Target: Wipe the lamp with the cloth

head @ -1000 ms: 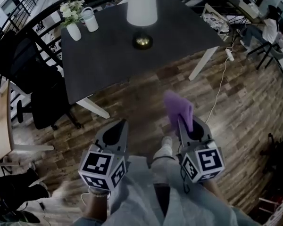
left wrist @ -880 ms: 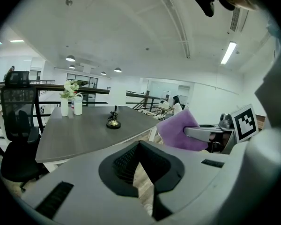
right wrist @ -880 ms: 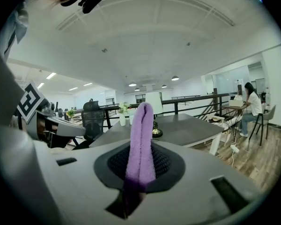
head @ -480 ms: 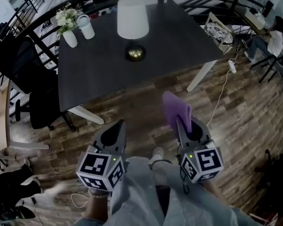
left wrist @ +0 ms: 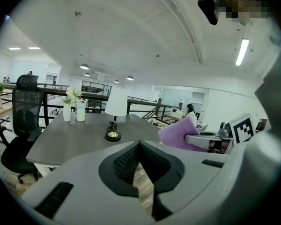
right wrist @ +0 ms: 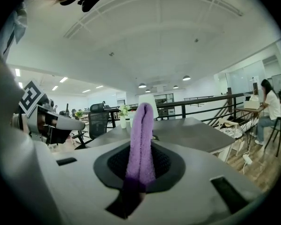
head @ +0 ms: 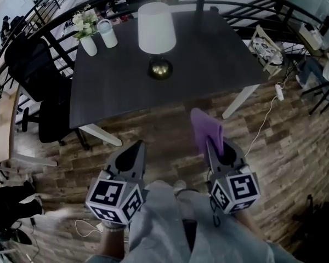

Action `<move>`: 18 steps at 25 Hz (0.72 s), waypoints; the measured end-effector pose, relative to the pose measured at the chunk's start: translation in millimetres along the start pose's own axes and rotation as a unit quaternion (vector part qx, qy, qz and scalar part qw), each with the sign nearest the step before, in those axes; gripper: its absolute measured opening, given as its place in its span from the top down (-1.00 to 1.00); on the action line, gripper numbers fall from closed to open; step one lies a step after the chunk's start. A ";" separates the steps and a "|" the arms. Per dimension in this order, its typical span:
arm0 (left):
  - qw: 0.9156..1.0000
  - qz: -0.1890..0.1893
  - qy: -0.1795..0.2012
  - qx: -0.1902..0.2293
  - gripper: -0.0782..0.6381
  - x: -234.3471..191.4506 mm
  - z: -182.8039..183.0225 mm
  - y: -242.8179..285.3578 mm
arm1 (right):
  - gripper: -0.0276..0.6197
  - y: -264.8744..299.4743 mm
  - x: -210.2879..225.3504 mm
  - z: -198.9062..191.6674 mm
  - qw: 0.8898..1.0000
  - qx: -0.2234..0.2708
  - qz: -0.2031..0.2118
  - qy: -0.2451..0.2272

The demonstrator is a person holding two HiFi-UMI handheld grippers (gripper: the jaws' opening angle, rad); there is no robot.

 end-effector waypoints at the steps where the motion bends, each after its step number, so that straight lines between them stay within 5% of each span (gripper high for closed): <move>1: 1.000 0.003 0.001 0.001 0.78 1.8 0.3 1.8 | 0.76 1.4 3.3 -0.6 1.000 0.000 0.003 -0.001; 18: 1.000 -0.022 0.002 -0.003 0.78 23.7 18.6 61.7 | 0.76 25.3 54.4 6.6 1.000 -0.005 -0.014 0.015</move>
Point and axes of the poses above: the fingertips, and each gripper's own axes: y forward along the fingers, x to its right, z out of its top, the point moved 1 cm from there along -y, backward along the fingers, and after that the axes turned 5 degrees about y, right-handed, at the moved point
